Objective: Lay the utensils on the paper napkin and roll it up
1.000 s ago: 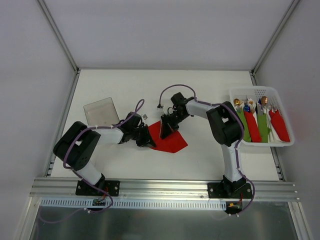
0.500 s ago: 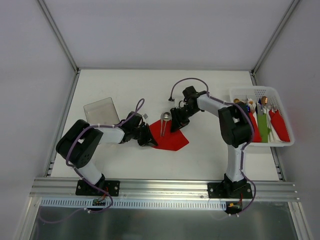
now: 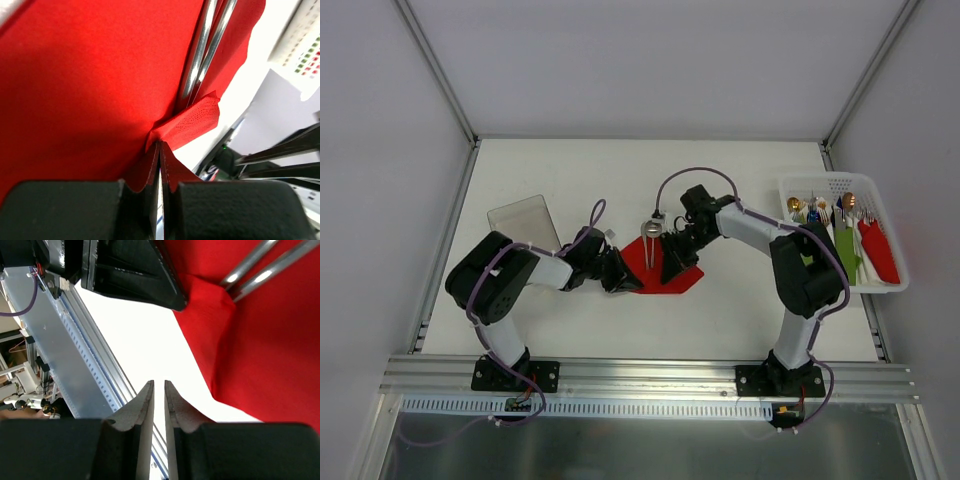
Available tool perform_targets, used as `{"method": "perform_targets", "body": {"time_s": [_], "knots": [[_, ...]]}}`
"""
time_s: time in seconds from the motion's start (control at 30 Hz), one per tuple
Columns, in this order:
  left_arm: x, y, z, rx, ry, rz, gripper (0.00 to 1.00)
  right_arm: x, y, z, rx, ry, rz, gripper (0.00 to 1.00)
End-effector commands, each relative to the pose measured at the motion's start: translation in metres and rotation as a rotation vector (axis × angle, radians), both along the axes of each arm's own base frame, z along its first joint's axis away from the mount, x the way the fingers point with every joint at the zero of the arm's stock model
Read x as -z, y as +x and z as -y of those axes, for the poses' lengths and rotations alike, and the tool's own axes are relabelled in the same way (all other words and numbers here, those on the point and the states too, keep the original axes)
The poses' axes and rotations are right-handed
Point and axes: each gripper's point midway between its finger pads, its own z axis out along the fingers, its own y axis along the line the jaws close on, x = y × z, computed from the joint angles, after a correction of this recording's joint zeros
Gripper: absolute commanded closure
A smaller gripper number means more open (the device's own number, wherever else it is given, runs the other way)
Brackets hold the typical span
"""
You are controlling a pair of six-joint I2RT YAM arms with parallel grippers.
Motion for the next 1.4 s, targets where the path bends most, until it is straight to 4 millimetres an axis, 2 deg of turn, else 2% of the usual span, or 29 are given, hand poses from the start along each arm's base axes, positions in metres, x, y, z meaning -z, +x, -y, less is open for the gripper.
{"method": "perform_targets", "body": {"time_s": [0.0,0.03,0.3,0.5,0.67,0.77,0.93,1.17,1.37], "knots": [[0.04,-0.006,-0.023,-0.112,0.114,-0.091,1.0,0.005,0.003,-0.011,0.012,0.014,-0.026,0.85],[0.041,-0.005,-0.022,-0.117,0.114,-0.093,1.0,0.013,0.005,-0.012,0.019,0.004,-0.039,0.85],[0.039,0.002,-0.018,-0.128,0.106,-0.091,1.0,0.036,0.014,-0.015,0.049,-0.023,-0.074,0.86],[0.042,-0.001,-0.021,-0.137,0.116,-0.1,1.0,0.049,0.015,-0.017,0.064,-0.02,-0.129,0.86],[0.046,-0.004,-0.024,-0.144,0.123,-0.111,1.0,0.065,0.009,-0.008,0.073,-0.045,-0.182,0.86],[0.049,-0.007,-0.026,-0.145,0.13,-0.118,1.0,0.07,0.013,0.001,0.109,-0.043,-0.219,0.87],[0.055,-0.012,-0.031,-0.149,0.147,-0.133,1.0,0.069,0.02,0.018,0.164,-0.028,-0.254,0.86],[0.058,-0.013,-0.034,-0.156,0.156,-0.143,1.0,0.063,0.017,0.029,0.161,-0.033,-0.263,0.86],[0.057,-0.012,-0.033,-0.155,0.151,-0.143,1.0,0.059,0.007,0.043,0.131,-0.078,-0.266,0.85]]}}
